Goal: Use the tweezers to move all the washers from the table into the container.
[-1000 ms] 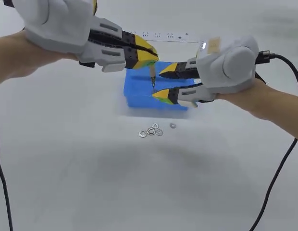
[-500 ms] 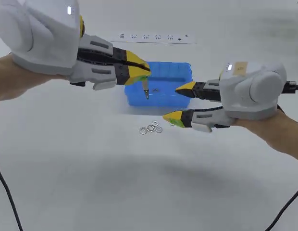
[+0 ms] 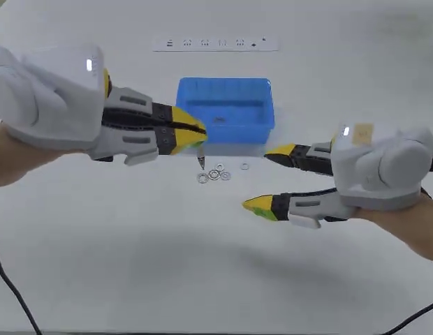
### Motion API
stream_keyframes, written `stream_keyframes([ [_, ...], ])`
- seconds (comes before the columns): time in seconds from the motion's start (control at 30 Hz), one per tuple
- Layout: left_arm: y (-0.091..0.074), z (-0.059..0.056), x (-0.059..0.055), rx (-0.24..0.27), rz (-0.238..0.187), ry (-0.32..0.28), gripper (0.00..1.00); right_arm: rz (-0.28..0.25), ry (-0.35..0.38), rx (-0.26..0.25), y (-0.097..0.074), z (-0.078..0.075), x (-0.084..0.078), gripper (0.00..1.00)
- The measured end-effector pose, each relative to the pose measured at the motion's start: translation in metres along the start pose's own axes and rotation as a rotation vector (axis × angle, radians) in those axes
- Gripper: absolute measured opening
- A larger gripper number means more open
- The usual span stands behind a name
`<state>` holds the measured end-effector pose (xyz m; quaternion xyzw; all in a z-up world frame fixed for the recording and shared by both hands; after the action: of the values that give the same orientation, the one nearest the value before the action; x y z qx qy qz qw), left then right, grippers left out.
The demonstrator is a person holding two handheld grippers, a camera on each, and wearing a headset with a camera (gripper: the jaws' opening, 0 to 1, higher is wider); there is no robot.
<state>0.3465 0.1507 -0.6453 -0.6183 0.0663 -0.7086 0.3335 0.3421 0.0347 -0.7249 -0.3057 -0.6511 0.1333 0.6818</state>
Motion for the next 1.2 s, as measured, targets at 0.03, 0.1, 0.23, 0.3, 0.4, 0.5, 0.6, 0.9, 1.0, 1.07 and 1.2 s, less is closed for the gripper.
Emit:
stream_keyframes([
  [0.03, 0.002, -0.001, -0.002, 0.001, 0.006, 0.002, 0.05, 0.002, 0.005, 0.002, 0.000, 0.002, -0.002, 0.53],
  [0.1, 0.004, -0.003, -0.005, -0.008, 0.012, -0.001, 0.05, 0.004, 0.013, 0.006, 0.002, 0.006, -0.006, 0.55],
  [0.23, 0.008, -0.002, -0.014, -0.011, 0.020, -0.019, 0.05, 0.023, -0.002, 0.028, 0.006, 0.013, -0.016, 0.64],
  [0.3, 0.009, -0.002, -0.017, -0.015, 0.024, -0.025, 0.05, 0.022, -0.008, 0.040, 0.007, 0.017, -0.021, 0.70],
  [0.4, 0.012, -0.001, -0.021, -0.019, 0.027, -0.033, 0.05, 0.021, 0.001, 0.057, 0.006, 0.021, -0.024, 0.73],
  [0.5, 0.015, 0.001, -0.025, -0.017, 0.032, -0.035, 0.05, 0.020, -0.002, 0.047, 0.005, 0.021, -0.025, 0.81],
  [0.6, 0.017, 0.003, -0.026, -0.020, 0.032, -0.040, 0.05, 0.021, -0.009, 0.021, 0.003, 0.019, -0.027, 0.91],
  [0.9, 0.019, 0.004, -0.031, -0.039, 0.051, -0.037, 0.05, 0.010, 0.057, -0.002, 0.002, 0.013, -0.030, 0.99],
  [1.0, 0.019, 0.003, -0.035, -0.049, 0.059, -0.030, 0.05, 0.011, 0.054, -0.003, 0.002, 0.014, -0.029, 0.98],
  [1.07, 0.019, 0.004, -0.035, -0.038, 0.061, -0.020, 0.05, 0.007, 0.053, -0.011, 0.002, 0.013, -0.028, 0.97],
  [1.2, 0.018, 0.002, -0.036, -0.051, 0.077, -0.004, 0.05, 0.007, 0.064, -0.007, 0.003, 0.014, -0.027, 0.97],
])
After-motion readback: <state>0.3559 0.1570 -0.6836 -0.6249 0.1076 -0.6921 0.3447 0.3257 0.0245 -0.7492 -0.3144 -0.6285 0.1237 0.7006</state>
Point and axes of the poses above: the centre of the closed fingertips' face, and the gripper's own axes: y roughly forward along the fingers, z roughly to its left, x roughly out of its top, the point moved 4 cm from there along -y, roughly backward along the fingers, and after that the axes turned 6 degrees about z, right-handed, at the moved point
